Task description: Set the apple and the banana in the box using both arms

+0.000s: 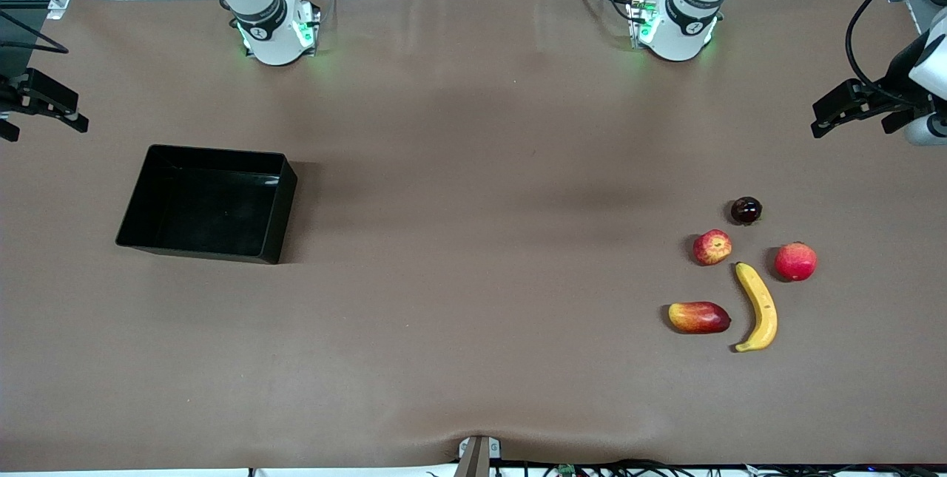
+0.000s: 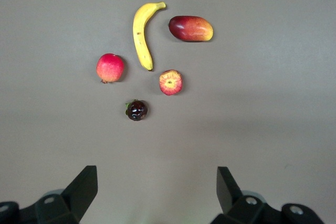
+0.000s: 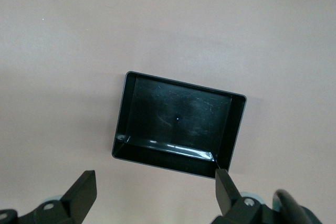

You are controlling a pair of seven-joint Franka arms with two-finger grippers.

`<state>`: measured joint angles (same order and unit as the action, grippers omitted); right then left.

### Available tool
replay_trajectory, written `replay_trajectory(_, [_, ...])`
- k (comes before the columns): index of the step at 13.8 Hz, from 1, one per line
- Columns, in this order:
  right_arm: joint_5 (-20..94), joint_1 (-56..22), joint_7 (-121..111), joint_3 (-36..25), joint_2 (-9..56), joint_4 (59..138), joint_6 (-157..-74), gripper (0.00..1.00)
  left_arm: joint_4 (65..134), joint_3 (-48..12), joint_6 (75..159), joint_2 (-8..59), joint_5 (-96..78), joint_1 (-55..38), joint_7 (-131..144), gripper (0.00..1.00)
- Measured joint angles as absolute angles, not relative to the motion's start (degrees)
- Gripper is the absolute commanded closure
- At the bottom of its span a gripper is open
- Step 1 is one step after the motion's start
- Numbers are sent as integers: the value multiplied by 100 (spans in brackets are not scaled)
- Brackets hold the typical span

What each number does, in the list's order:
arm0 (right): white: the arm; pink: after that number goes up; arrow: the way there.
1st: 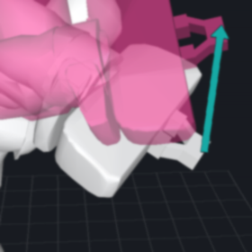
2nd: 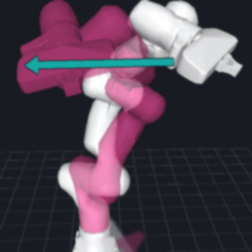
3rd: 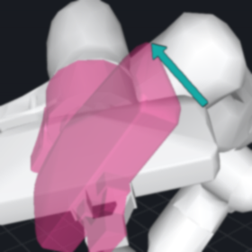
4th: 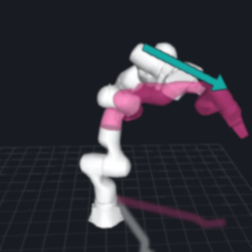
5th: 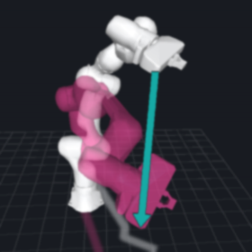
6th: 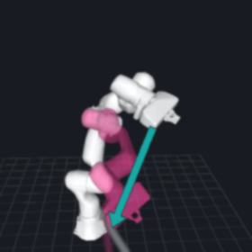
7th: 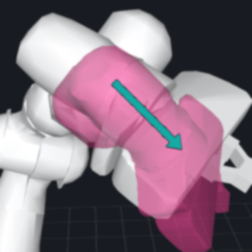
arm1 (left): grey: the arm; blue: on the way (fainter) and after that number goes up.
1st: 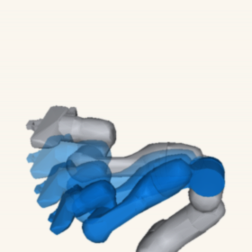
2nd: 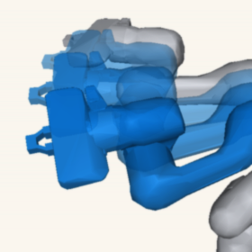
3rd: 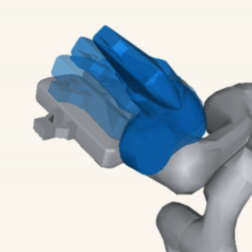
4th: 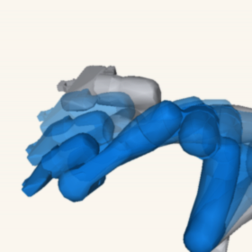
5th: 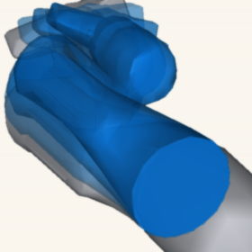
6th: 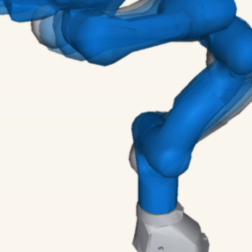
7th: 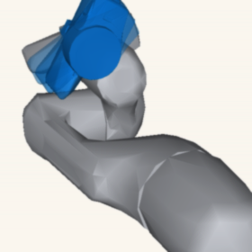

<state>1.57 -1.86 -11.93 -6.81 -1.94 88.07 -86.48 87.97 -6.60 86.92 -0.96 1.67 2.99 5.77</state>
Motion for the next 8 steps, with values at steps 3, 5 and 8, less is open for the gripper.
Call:
replay_trajectory(3, [146, -179, -1191, -688, -193, 8807, -8548, 0, 8803, -659, 8677, -86, 167, 301, 573, 0])
replay_trajectory(5, [143, -174, -1191, -692, -192, 8807, -8536, 0, 8820, -658, 8674, 6, 167, 302, 568, 0])
replay_trajectory(8, [140, -170, -1190, -696, -187, 8807, -8529, 0, 8857, -658, 8921, 329, 167, 303, 567, 0])
